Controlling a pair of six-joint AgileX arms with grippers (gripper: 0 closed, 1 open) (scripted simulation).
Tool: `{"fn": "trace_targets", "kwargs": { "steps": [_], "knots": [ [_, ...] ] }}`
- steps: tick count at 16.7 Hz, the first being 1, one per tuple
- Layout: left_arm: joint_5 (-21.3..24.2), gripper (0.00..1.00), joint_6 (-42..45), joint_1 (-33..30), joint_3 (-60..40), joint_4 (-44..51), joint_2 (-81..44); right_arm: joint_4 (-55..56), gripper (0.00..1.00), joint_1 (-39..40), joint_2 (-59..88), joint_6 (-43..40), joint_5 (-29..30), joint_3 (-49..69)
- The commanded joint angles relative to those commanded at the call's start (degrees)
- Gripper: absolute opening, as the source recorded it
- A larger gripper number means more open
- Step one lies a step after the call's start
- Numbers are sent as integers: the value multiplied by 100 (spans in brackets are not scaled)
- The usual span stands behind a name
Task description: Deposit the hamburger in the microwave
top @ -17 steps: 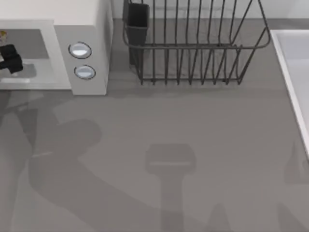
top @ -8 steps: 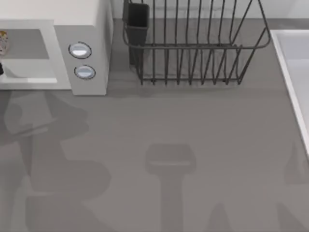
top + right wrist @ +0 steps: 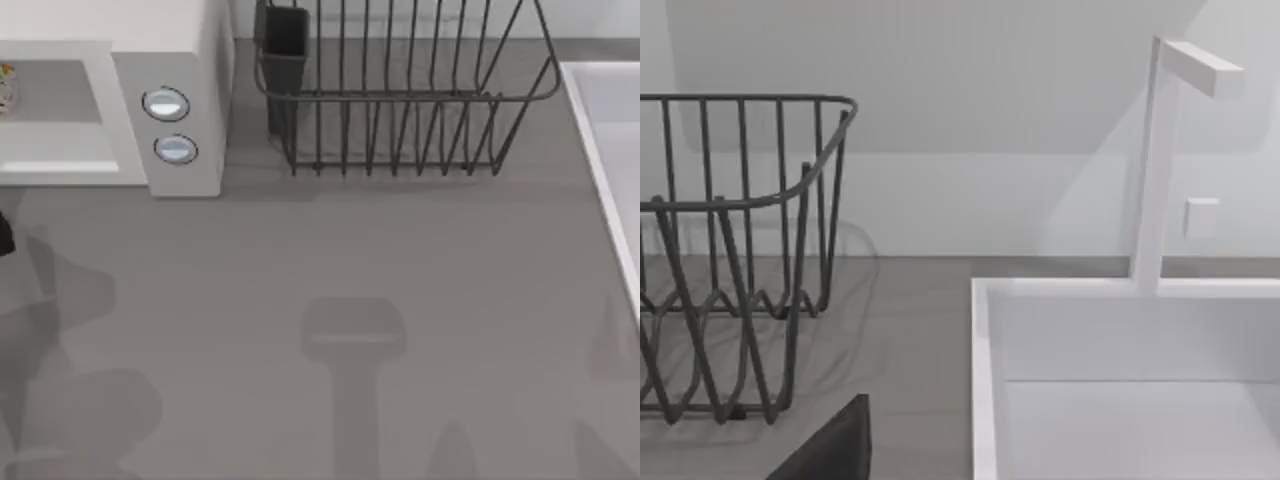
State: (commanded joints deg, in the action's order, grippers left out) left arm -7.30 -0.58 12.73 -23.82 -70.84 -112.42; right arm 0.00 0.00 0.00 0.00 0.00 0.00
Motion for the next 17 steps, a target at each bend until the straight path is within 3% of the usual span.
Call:
{"fn": "trace_targets", "kwargs": {
  "steps": [12, 17],
  "knots": [
    [-29, 100, 5, -26, -113, 31, 139, 0, 100, 0, 0, 0, 0, 0],
    [-145, 100, -34, -156, -424, 637, 569, 0, 100, 0, 0, 0, 0, 0]
  ]
}}
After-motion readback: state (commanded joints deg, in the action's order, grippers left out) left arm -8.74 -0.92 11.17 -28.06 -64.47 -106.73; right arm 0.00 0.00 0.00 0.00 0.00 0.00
